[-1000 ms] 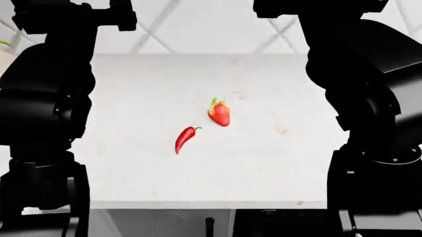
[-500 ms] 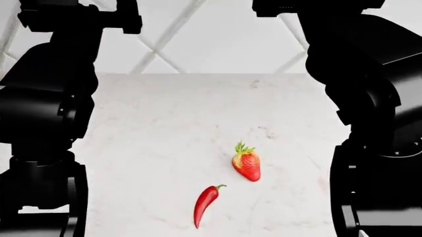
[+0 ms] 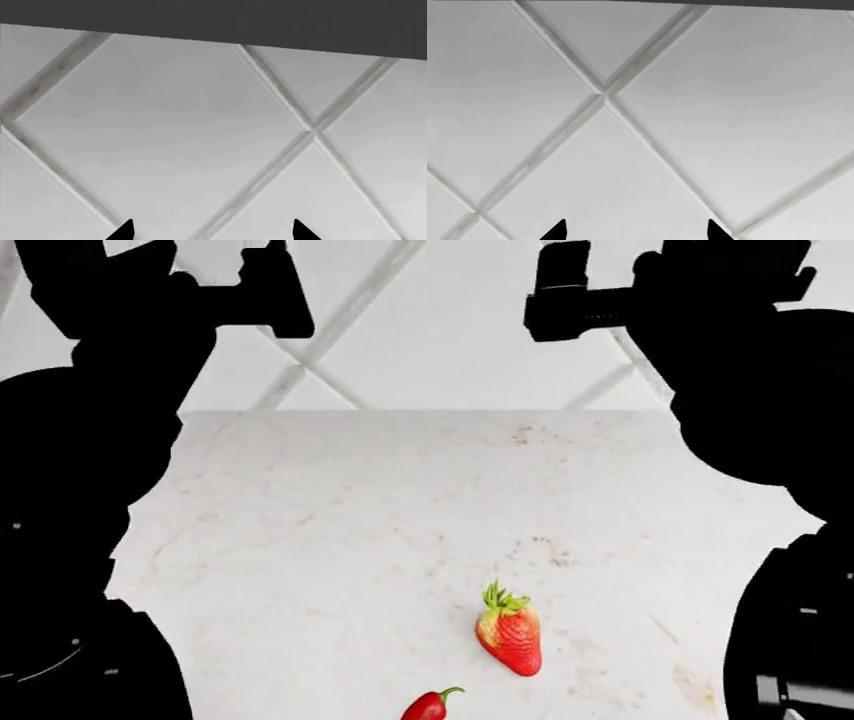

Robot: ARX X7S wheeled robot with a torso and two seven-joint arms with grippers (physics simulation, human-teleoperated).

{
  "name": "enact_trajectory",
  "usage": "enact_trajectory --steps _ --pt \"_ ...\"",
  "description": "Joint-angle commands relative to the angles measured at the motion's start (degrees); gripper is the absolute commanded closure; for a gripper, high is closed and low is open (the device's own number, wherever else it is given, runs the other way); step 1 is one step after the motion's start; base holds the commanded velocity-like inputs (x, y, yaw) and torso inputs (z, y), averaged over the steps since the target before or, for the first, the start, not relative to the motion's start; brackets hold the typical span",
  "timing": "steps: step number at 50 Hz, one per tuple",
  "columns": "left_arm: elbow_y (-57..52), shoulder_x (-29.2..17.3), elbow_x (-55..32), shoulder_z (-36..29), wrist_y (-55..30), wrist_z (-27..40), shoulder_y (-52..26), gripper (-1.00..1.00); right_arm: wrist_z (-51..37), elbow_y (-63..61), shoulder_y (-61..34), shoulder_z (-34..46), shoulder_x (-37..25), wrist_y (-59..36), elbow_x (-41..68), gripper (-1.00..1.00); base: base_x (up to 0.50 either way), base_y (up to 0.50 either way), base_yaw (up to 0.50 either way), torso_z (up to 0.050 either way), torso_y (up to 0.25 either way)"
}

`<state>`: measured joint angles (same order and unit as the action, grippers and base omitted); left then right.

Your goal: Pick the chili pepper, strawberry from the counter and place them in the cabinet. Then close the cabinet.

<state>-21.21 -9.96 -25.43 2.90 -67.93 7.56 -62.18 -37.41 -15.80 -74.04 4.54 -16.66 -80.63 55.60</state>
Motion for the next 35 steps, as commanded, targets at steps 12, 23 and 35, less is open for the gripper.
enact_trajectory --steps 12,23,35 --pt "-11.1 -9.2 -76.3 10.6 -18.7 48.9 -0.4 -1.00 -49.2 -9.6 -16.9 26.0 -29.2 6.5 85.6 -1.00 0.00 0.00 0.00 0.000 0.000" --pt "-13.2 -16.1 -89.3 3.9 -13.4 58.3 2.6 -1.00 -49.6 -22.3 -9.4 30.7 -35.6 16.4 88.4 -1.00 0.00 0.00 0.00 0.000 0.000" --pt "-30.6 -23.9 -109.7 -14.6 -1.6 72.0 13.0 -1.00 -45.0 -21.3 -0.6 31.2 -36.0 15.2 80.8 -1.00 0.00 0.00 0.00 0.000 0.000"
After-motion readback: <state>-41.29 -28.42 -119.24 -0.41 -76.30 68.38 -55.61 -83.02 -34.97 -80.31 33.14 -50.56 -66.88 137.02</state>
